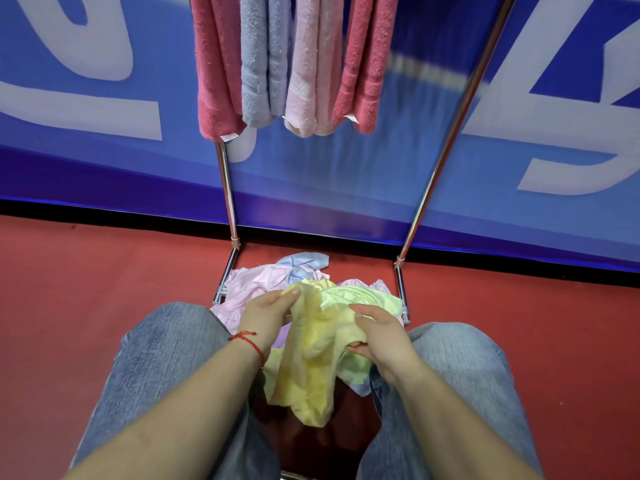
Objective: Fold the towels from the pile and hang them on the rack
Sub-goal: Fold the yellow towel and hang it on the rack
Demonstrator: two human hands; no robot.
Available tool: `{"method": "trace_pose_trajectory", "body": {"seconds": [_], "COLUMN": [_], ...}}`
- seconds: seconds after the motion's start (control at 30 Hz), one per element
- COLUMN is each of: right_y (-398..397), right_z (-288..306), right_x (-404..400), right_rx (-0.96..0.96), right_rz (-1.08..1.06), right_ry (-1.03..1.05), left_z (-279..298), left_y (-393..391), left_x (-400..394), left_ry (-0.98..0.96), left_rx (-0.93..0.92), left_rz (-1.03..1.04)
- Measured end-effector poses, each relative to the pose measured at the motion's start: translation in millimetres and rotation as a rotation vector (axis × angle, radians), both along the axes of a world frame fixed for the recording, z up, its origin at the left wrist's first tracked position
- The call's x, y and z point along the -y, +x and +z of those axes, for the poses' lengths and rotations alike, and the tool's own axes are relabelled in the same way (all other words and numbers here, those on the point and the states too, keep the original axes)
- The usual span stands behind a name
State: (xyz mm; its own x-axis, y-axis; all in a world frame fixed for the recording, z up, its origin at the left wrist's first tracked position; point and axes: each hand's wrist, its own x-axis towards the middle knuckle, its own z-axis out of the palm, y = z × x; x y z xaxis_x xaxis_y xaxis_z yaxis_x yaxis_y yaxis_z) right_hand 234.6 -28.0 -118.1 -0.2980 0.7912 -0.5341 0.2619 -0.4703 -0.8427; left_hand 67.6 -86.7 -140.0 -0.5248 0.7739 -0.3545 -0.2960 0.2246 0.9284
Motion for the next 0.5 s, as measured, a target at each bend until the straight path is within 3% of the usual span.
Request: {"method": "trace_pose_trajectory", "body": {"seconds": [0.17,0.5], "right_y": [-5.1,-2.0], "right_z": [4.3,4.0], "right_x": [7.9,9.8], "right_rx": [-0.084,-0.153], "right_rz": [0.144,0.279], "right_ry": [0.046,0.146], "left_z": [-1.0,7.6], "left_y": [18.6,16.9], "left_x": [3.5,3.0], "left_ry": [0.044,0.048], "left_rx": [-0.110,-0.037], "left_rz": [-0.230,-0.301]}}
